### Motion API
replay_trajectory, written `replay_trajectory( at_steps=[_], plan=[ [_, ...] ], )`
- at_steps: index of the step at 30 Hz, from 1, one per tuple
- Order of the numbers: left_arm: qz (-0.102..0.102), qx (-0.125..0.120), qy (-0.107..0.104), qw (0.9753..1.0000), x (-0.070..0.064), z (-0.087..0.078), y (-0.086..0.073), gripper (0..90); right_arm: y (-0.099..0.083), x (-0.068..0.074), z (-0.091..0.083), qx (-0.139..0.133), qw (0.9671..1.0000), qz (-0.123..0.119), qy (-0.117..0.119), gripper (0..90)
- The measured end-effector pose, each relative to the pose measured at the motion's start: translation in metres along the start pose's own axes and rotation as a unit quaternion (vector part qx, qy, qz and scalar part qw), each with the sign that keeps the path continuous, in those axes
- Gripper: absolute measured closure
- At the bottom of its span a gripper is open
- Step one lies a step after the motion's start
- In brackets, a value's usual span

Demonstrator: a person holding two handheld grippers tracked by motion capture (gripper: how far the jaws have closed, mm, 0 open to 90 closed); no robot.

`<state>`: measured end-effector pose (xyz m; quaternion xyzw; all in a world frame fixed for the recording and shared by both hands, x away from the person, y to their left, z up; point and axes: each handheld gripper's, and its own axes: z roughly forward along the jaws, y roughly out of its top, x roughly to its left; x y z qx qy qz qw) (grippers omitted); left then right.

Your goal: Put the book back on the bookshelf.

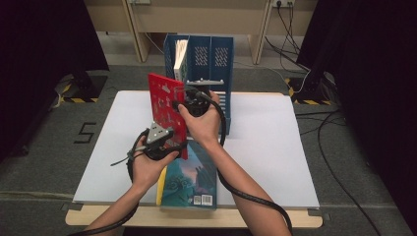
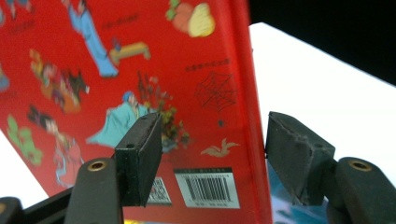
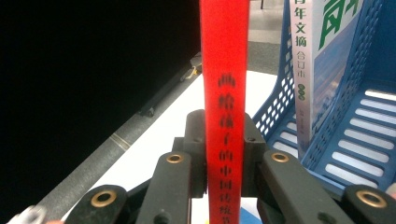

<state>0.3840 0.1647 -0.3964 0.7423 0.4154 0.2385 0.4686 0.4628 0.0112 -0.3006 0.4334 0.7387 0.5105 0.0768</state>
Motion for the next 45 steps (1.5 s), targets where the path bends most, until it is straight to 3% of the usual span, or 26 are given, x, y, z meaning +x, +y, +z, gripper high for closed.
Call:
replay_trajectory(
  at_steps=[5,8,12,20,28,31,45],
  plan=[
    [0.002,0.012,0.017,0.9998,0.008,0.001,-0.01,37.8,-0.006,0.001,-0.002,0.01,0.9999,-0.004,0.0,78.9],
    [0.015,0.025,0.023,0.9993,0.009,0.002,-0.015,38.2,-0.009,0.001,-0.001,0.018,0.9998,-0.003,0.0,78.4],
    [0.008,0.03,0.018,0.9993,0.008,0.004,-0.022,38.1,-0.015,0.004,0.002,0.03,0.9995,-0.006,-0.005,78.5],
    [0.017,0.013,0.028,0.9994,0.004,0.001,-0.02,33.8,-0.021,0.008,0.006,0.03,0.9995,0.002,-0.012,79.0],
    [0.014,-0.032,0.036,0.9987,0.003,-0.006,-0.009,30.1,-0.023,0.014,0.011,0.034,0.9993,0.003,-0.016,78.9],
    [0.02,-0.037,0.045,0.9981,0.002,-0.006,-0.005,27.8,-0.024,0.017,0.011,0.03,0.9993,-0.006,-0.019,79.0],
    [0.024,-0.048,0.082,0.9951,0.002,-0.003,0.003,24.0,-0.023,0.024,0.011,0.034,0.9992,0.009,-0.021,78.3]
  ],
)
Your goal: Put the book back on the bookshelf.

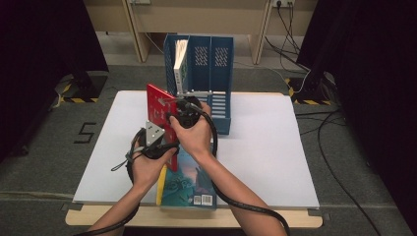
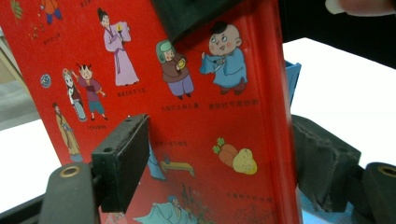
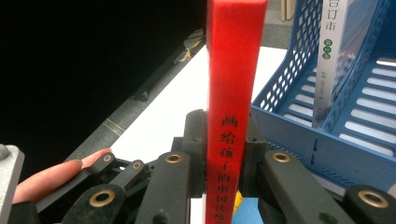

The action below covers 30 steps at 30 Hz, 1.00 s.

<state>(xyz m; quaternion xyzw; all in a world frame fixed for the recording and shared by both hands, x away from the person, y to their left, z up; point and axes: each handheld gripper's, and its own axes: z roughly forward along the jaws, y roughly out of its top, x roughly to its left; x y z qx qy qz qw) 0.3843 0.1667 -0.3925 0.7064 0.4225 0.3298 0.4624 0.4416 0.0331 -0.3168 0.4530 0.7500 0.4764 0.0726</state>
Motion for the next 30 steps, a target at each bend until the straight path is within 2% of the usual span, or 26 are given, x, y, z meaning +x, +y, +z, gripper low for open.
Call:
replay_trajectory(
  at_steps=[5,11,14,19,24,25,26,30],
  plan=[
    [-0.005,-0.004,0.006,1.0,0.0,0.0,0.003,22.6,0.0,0.003,0.0,0.001,1.0,-0.003,-0.001,78.1],
    [0.005,-0.002,0.028,0.9996,-0.001,0.002,0.002,21.3,0.0,0.007,0.0,0.002,1.0,0.0,0.0,77.3],
    [0.004,0.001,0.033,0.9994,0.0,0.001,0.002,20.8,0.0,0.009,0.0,0.006,1.0,0.006,0.003,76.4],
    [0.008,0.002,0.044,0.999,0.001,-0.001,0.001,20.3,-0.001,0.013,-0.001,0.008,0.9999,0.002,0.008,75.0],
    [0.013,0.0,0.055,0.9984,0.002,-0.006,-0.002,21.9,-0.001,0.019,-0.001,0.013,0.9997,-0.004,0.021,72.6],
    [0.022,0.0,0.062,0.9978,0.002,-0.008,-0.003,24.0,-0.002,0.02,-0.002,0.014,0.9996,-0.008,0.023,71.8],
    [0.022,-0.001,0.062,0.9978,0.004,-0.01,-0.004,27.8,-0.002,0.022,-0.001,0.014,0.9995,-0.01,0.028,71.2],
    [0.007,-0.004,0.06,0.9982,0.008,-0.017,-0.007,30.2,-0.003,0.028,-0.001,0.017,0.9988,-0.024,0.039,68.9]
  ],
)
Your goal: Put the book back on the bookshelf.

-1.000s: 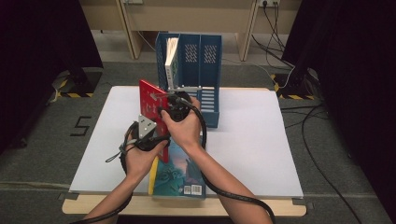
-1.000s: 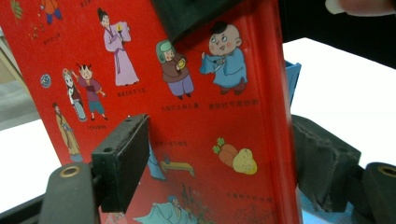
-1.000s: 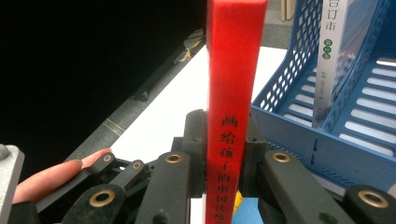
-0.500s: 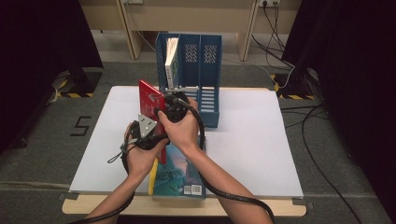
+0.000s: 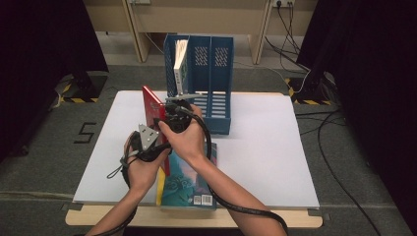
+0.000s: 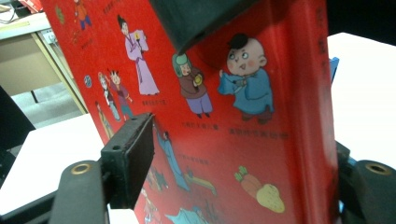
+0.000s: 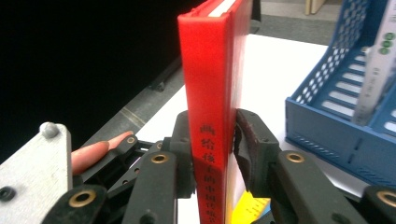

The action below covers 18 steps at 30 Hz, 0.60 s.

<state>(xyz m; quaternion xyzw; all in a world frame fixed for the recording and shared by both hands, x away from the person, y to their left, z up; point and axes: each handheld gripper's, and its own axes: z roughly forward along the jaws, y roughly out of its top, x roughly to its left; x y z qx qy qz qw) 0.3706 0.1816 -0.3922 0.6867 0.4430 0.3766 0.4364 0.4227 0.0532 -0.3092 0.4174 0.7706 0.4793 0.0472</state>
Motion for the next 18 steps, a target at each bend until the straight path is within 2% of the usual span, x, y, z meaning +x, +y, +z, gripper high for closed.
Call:
replay_trajectory(
  at_steps=[2,10,12,14,17,18],
  plan=[
    [-0.006,0.0,0.001,1.0,0.002,-0.005,-0.002,32.2,0.0,0.003,0.001,0.001,0.9999,-0.011,0.002,67.4],
    [-0.022,-0.002,0.004,0.9997,0.008,-0.017,-0.006,44.2,0.003,0.012,0.0,-0.003,0.9995,-0.019,0.023,62.4],
    [-0.021,0.001,0.008,0.9997,0.01,-0.02,-0.007,47.1,0.005,0.014,-0.002,-0.005,0.9993,-0.021,0.031,61.8],
    [-0.019,0.004,0.015,0.9997,0.014,-0.022,-0.009,53.8,0.007,0.015,-0.003,-0.003,0.9989,-0.024,0.039,59.1],
    [-0.031,0.012,0.019,0.9993,0.023,-0.023,-0.013,63.0,0.007,0.016,-0.002,-0.001,0.9984,-0.025,0.051,55.4],
    [-0.027,0.015,0.023,0.9992,0.024,-0.024,-0.014,65.6,0.007,0.017,-0.001,-0.002,0.9981,-0.027,0.055,54.5]
  ],
)
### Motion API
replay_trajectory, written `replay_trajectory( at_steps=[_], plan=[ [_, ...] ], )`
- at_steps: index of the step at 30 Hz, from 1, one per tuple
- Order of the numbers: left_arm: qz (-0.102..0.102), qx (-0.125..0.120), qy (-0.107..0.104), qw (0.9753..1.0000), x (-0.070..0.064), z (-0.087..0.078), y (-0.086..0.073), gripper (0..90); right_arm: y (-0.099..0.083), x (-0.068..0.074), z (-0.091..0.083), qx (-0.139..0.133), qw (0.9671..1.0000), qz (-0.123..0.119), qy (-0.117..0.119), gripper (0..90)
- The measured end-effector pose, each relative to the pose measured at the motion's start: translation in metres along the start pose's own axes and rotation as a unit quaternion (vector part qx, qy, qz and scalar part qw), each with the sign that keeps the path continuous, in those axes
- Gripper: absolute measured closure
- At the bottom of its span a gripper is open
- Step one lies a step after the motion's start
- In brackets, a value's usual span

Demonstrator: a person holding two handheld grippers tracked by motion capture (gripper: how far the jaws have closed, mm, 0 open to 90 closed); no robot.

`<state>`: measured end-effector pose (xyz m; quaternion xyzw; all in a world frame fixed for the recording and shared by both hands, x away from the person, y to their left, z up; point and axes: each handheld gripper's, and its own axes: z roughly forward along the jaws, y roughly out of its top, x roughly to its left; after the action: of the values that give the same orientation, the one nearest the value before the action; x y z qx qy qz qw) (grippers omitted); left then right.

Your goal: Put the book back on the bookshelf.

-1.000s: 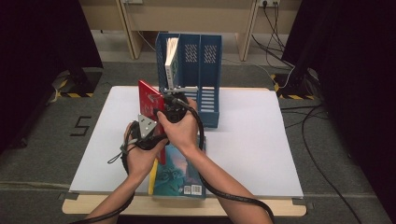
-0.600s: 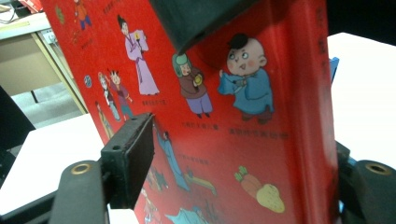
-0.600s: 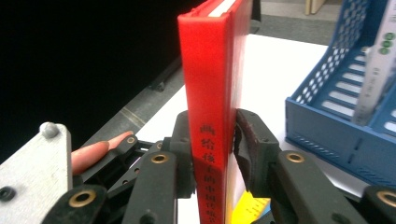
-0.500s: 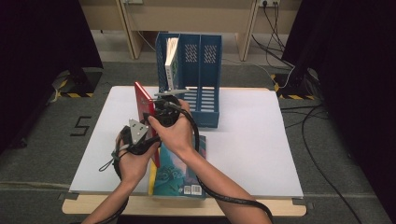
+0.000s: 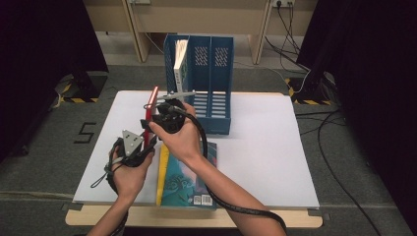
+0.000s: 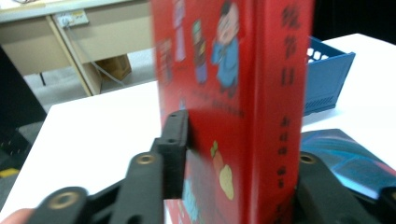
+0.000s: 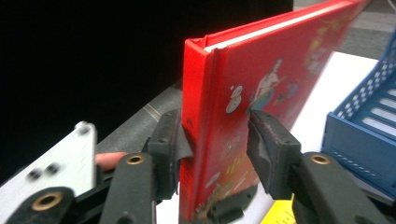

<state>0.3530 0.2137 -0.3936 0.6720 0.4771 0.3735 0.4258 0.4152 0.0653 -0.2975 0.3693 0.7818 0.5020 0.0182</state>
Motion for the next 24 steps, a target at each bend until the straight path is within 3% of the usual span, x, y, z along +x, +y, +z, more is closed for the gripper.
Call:
replay_trajectory(
  at_steps=[3,5,6,9,11,16,24],
  plan=[
    [0.007,0.002,0.012,0.9999,0.006,-0.002,-0.001,72.7,0.001,0.002,0.003,0.001,0.9999,0.003,0.015,52.9],
    [0.015,0.001,0.023,0.9996,0.012,-0.003,-0.001,77.4,0.001,0.004,0.003,-0.002,0.9996,-0.001,0.028,56.7],
    [0.003,0.0,0.012,0.9999,0.016,-0.004,-0.002,77.4,0.002,0.005,0.002,-0.003,0.9994,-0.005,0.033,56.5],
    [0.003,0.0,0.018,0.9998,0.023,-0.006,-0.003,78.6,0.004,0.008,-0.003,-0.009,0.9993,-0.011,0.036,56.5],
    [-0.016,-0.004,0.01,0.9998,0.031,-0.007,-0.005,78.6,0.004,0.005,-0.007,-0.014,0.9993,-0.012,0.032,56.5],
    [-0.038,-0.016,-0.01,0.9991,0.047,-0.011,-0.013,78.6,-0.003,-0.012,-0.017,-0.013,0.9999,-0.001,0.011,56.4],
    [-0.055,-0.026,-0.022,0.9979,0.059,-0.019,-0.027,78.3,-0.031,-0.052,-0.035,0.002,0.9991,0.03,-0.029,56.5]
  ],
)
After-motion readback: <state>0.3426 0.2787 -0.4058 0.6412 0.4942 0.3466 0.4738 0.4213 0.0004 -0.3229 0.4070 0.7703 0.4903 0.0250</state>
